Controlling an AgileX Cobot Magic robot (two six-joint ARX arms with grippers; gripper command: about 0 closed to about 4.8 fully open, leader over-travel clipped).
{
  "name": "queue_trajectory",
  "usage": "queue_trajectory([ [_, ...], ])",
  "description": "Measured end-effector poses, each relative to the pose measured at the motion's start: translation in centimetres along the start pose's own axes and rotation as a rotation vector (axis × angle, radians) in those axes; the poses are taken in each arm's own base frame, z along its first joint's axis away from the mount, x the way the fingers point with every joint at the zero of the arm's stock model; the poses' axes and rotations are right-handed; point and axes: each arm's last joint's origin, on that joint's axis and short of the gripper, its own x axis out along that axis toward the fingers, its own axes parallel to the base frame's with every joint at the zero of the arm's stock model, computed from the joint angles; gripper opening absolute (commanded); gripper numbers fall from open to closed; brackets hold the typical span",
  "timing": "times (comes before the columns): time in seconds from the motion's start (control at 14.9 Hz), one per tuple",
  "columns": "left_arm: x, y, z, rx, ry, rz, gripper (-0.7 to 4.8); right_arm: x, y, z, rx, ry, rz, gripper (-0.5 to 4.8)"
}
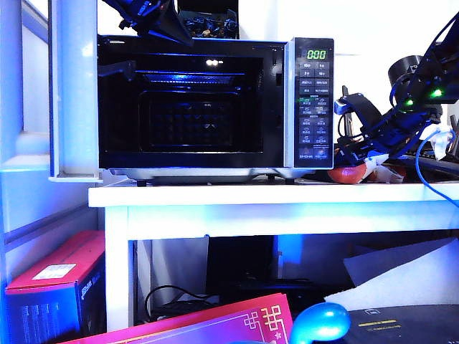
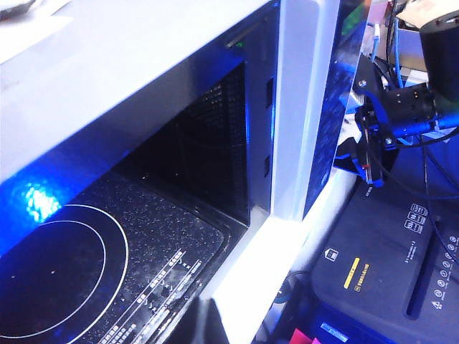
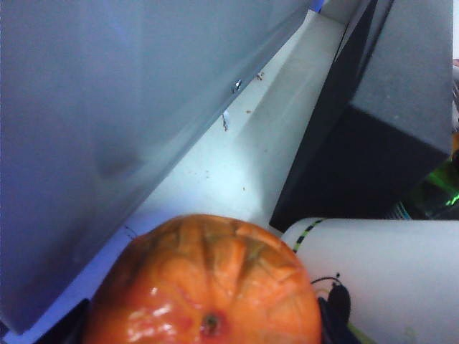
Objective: Open the microwave door, place the orange inside the microwave, then close the microwave door.
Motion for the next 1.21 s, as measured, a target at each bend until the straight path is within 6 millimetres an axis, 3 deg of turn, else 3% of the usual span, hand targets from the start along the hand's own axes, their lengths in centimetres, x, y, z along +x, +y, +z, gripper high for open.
queue_trajectory([
  [0.07,0.0,0.0,0.0,-0.001,0.001,0.0,-0.05,0.0,0.0,0.0,0.0,0.003,0.006,2.73],
  [0.27,0.0,0.0,0.0,-0.002,0.003,-0.002,-0.05,-0.1,0.0,0.0,0.0,0.007,0.004,1.7],
  [0.6,0.0,0.0,-0.1,-0.008,0.013,-0.004,-0.05,-1.6,0.1,1.2,0.002,0.091,-0.043,1.84],
  [0.87,0.0,-0.1,-0.2,-0.009,0.014,-0.005,-0.05,-5.3,-0.8,5.2,-0.036,0.024,-0.107,1.84],
  [1.21,0.0,-0.1,-0.2,-0.009,0.014,-0.005,-0.05,-11.7,-0.7,10.2,-0.053,-0.006,-0.154,1.79],
])
